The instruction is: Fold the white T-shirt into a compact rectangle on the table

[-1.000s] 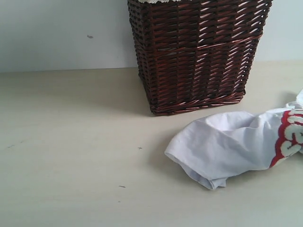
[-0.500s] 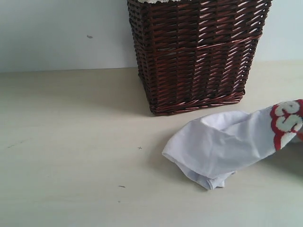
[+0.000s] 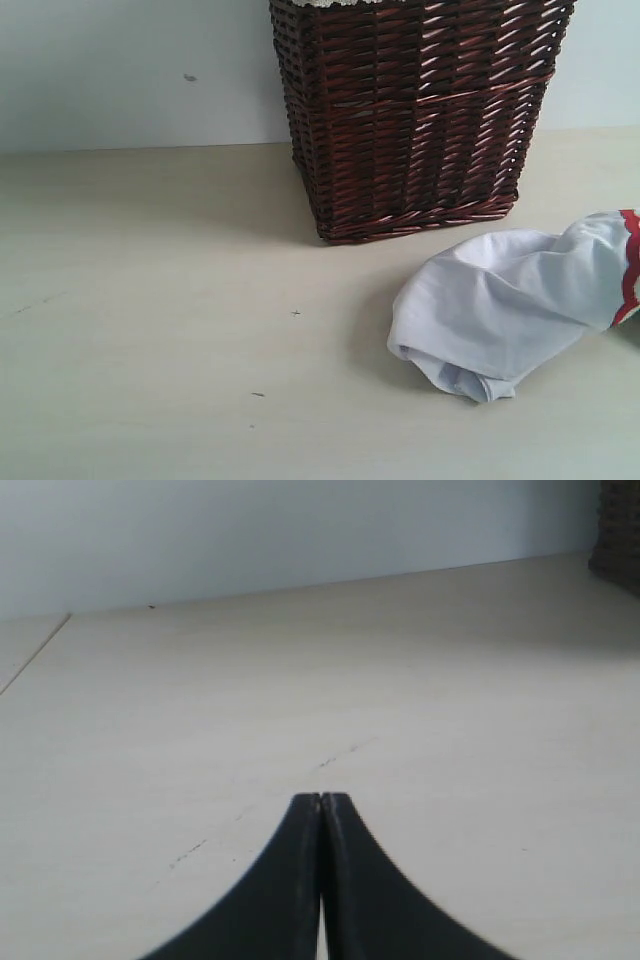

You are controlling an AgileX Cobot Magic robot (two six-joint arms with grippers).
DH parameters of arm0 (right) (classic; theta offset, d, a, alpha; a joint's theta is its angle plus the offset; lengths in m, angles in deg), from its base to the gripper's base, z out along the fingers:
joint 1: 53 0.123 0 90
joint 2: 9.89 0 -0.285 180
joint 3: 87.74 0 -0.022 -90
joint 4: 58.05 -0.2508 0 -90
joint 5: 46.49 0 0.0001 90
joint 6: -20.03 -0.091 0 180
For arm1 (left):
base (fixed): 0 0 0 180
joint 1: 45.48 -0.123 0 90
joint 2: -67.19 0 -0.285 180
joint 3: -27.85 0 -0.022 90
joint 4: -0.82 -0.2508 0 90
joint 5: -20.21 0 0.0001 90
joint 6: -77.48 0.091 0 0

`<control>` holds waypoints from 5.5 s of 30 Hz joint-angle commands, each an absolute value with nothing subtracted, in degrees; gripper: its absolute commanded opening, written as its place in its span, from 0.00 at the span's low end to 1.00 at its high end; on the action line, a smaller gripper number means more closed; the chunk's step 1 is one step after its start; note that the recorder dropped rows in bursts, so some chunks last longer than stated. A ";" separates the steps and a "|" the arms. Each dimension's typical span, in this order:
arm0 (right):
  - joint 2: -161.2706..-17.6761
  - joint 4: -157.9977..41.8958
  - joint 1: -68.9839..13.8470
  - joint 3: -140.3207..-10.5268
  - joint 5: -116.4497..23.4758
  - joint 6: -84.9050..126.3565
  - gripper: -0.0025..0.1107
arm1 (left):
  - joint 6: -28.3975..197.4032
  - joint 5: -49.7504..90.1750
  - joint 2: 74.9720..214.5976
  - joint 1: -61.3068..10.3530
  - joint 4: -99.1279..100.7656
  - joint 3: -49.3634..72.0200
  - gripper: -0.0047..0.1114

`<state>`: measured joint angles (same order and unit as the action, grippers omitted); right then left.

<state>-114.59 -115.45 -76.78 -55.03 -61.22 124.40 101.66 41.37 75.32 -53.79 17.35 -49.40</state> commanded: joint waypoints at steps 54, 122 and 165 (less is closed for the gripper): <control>-122.81 -143.24 -43.64 -59.53 -100.22 140.74 0.30 | 101.73 41.16 74.97 -53.51 17.54 -49.36 0.04; -116.32 -86.35 -64.13 -73.30 -103.14 110.85 0.02 | 101.73 41.16 74.97 -53.51 17.54 -49.36 0.04; -126.68 -89.47 -64.13 -66.21 -97.66 78.22 0.56 | 101.73 41.16 74.97 -53.51 17.54 -49.36 0.04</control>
<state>-126.75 -88.79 -63.80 -66.32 -100.91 78.72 101.66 41.37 75.32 -53.79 17.35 -49.40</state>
